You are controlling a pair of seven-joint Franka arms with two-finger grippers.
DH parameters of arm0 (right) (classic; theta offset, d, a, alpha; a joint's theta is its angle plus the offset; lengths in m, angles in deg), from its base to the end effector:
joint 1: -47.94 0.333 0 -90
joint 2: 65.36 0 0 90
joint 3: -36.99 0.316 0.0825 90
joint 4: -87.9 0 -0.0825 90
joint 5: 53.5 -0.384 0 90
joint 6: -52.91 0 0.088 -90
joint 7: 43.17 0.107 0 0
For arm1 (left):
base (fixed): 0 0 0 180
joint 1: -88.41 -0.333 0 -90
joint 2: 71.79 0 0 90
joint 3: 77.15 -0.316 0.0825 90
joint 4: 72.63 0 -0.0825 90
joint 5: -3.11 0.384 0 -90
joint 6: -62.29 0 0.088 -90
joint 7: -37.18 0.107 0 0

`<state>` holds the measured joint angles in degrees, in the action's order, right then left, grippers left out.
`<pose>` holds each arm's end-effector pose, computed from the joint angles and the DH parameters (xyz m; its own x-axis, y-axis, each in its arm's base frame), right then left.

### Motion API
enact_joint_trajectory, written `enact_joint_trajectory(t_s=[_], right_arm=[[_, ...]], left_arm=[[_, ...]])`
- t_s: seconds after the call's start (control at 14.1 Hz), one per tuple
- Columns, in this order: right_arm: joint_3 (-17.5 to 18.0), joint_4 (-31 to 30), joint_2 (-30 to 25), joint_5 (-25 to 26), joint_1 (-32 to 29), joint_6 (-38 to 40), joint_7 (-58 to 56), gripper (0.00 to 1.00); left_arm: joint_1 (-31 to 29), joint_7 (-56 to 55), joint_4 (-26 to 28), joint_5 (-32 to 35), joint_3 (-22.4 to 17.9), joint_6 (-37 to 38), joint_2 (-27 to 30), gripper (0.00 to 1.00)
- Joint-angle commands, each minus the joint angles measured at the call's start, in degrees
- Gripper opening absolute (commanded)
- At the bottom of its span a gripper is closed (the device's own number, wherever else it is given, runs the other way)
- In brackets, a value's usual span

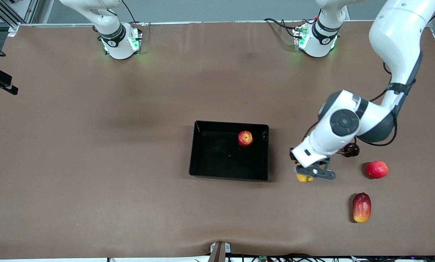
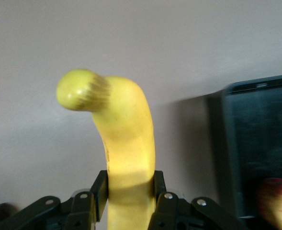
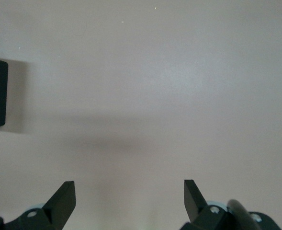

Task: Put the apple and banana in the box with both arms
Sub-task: 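Lift the banana with the left gripper and carry it over the tray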

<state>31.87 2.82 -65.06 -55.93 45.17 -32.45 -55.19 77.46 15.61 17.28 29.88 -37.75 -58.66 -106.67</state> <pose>0.5437 -0.0703 0.6548 0.9971 0.0753 0.0085 0.0755 -0.9963 -0.0409 0.6520 -0.2433 0.3551 0.9664 -0.2393 0.0942 -0.2392 -0.9709 -0.0119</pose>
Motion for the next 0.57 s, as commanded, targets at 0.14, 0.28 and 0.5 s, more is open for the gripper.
enact_joint_trajectory(t_s=[0.14,0.28,0.5], right_arm=[[0.1,-0.4,-1.1,-0.2,-0.2,-0.1,-0.4,1.00],[0.1,-0.4,-1.1,-0.6,-0.4,-0.1,-0.4,1.00],[0.1,-0.4,-1.0,-0.6,-0.5,-0.1,-0.4,1.00]], left_arm=[[11.8,-4.0,-8.8,-0.7,-0.5,1.8,-5.7,0.00],[17.7,-6.5,-12.4,-0.8,-3.1,1.6,-7.4,0.00],[25.6,-12.9,-16.2,-0.8,-6.7,0.9,-10.8,0.00]])
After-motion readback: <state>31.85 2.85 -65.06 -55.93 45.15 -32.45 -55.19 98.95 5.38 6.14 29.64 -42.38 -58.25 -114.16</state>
